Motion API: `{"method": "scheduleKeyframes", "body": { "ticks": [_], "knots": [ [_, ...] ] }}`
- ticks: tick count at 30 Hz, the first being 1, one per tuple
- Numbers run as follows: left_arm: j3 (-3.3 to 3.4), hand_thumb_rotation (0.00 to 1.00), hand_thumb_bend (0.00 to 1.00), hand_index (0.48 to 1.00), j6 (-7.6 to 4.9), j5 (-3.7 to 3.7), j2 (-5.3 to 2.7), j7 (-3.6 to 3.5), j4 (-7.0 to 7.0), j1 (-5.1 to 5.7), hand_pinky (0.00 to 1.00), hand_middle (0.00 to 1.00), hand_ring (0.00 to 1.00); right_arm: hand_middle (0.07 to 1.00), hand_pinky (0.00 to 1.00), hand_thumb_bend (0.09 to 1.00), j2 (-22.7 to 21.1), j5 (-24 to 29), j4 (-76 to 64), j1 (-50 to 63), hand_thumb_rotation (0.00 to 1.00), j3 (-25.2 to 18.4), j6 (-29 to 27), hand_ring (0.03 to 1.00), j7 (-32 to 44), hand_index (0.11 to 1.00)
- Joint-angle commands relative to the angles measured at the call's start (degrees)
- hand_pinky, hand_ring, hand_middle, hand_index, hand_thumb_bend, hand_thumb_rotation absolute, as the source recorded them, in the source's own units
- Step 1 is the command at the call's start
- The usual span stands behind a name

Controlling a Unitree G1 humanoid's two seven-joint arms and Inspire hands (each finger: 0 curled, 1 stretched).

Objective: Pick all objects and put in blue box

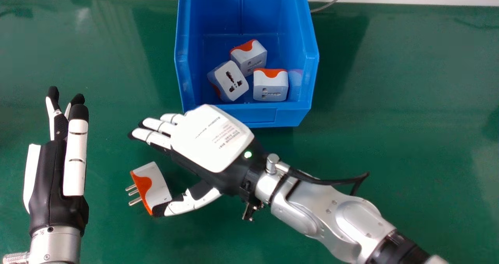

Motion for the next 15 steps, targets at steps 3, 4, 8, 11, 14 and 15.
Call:
{"method": "scheduleKeyframes", "body": {
  "ticks": [3,4,8,11,14,15],
  "knots": [
    [-0.07,1.00,0.52,0.982,0.04,-0.18,-0.47,0.50,-2.47,0.73,1.00,0.97,0.98,0.878,0.70,0.445,1.50,-0.65,1.83,-3.81,0.69,1.41,1.49,0.830,0.06,0.852],
    [-0.19,1.00,0.52,0.982,0.16,0.01,-0.56,0.59,-2.72,0.80,1.00,0.97,0.98,0.876,0.70,0.447,1.51,-0.86,2.25,-4.30,0.69,1.78,1.79,0.829,0.40,0.850],
    [-0.64,1.00,0.52,0.987,0.20,0.35,-0.80,0.88,-3.28,0.94,1.00,0.97,0.98,0.867,0.71,0.461,1.83,-1.39,4.25,-6.11,0.68,3.31,2.86,0.826,1.17,0.838],
    [-1.09,1.00,0.52,0.983,0.83,0.67,-0.97,1.33,-4.12,1.17,1.00,0.96,0.97,0.856,0.70,0.477,1.78,-1.58,5.02,-6.82,0.66,4.24,3.35,0.816,1.53,0.829],
    [-1.24,1.00,0.52,0.986,0.81,0.41,-1.02,1.19,-4.15,1.16,1.00,0.97,0.98,0.852,0.70,0.486,1.79,-1.66,5.38,-7.16,0.65,4.79,3.74,0.815,2.25,0.827],
    [-1.30,1.00,0.51,0.986,0.74,0.39,-1.02,1.14,-4.14,1.14,1.00,0.97,0.98,0.857,0.72,0.486,1.80,-1.80,5.32,-7.27,0.66,4.99,4.04,0.821,2.81,0.834]
  ]
}}
